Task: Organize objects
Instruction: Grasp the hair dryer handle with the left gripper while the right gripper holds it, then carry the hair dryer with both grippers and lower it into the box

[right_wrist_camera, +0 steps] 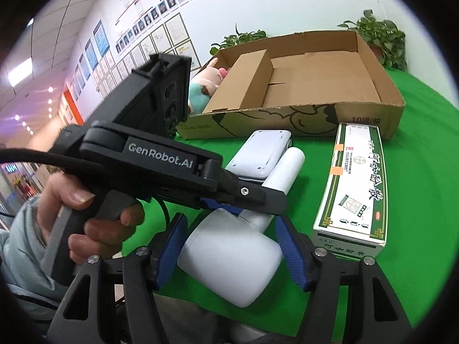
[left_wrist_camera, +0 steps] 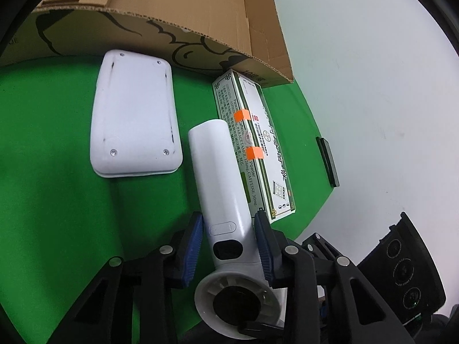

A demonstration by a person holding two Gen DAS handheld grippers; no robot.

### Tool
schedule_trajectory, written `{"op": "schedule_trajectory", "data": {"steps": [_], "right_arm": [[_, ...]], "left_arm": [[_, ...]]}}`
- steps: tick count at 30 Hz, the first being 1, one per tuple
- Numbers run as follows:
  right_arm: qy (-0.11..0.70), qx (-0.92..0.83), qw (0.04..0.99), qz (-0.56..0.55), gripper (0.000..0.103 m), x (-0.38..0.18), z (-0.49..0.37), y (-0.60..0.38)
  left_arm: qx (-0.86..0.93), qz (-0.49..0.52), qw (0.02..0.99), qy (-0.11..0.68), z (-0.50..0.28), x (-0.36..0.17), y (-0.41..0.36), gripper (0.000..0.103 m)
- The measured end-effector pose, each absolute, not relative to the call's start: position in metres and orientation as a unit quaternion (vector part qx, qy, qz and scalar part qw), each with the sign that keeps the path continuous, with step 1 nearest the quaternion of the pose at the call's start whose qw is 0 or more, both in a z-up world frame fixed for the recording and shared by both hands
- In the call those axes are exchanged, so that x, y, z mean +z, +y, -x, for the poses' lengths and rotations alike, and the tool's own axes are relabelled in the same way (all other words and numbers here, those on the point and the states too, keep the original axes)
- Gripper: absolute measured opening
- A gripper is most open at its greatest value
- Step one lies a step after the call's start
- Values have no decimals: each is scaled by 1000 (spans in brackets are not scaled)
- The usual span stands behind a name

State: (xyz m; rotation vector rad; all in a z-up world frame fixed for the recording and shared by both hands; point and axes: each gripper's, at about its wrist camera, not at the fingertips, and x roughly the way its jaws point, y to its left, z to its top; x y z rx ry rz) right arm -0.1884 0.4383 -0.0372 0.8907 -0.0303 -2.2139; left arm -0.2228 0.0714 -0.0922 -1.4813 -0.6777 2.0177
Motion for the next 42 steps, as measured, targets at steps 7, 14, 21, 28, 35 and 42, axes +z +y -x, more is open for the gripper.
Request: {"op": "schedule_trajectory", "data": {"steps": [7,14,21,28,35,42], "right_arm": [[44,-866,363,-341,64,-32,178,423],[63,-873,349,-334,42,-26,183,417],[63,-881,349,-312,35,-15,192,414],[72,-893,349,-276,34,5,200,404],[77,-902,354,-234,34,26,216,395],[64,-906,364,-207,33,45,247,384]], "left_arm": [[771,532,249,-246,220,-75,70,30],[789,515,235,-239,200,-54,61,29],[813,487,219,-233,181,-37,76,28],[839,449,211,-222,180,-1,66,28],[863,417,203,-201,193,34,65,28],[878,395,194,-191,225,68,54,28]]}}
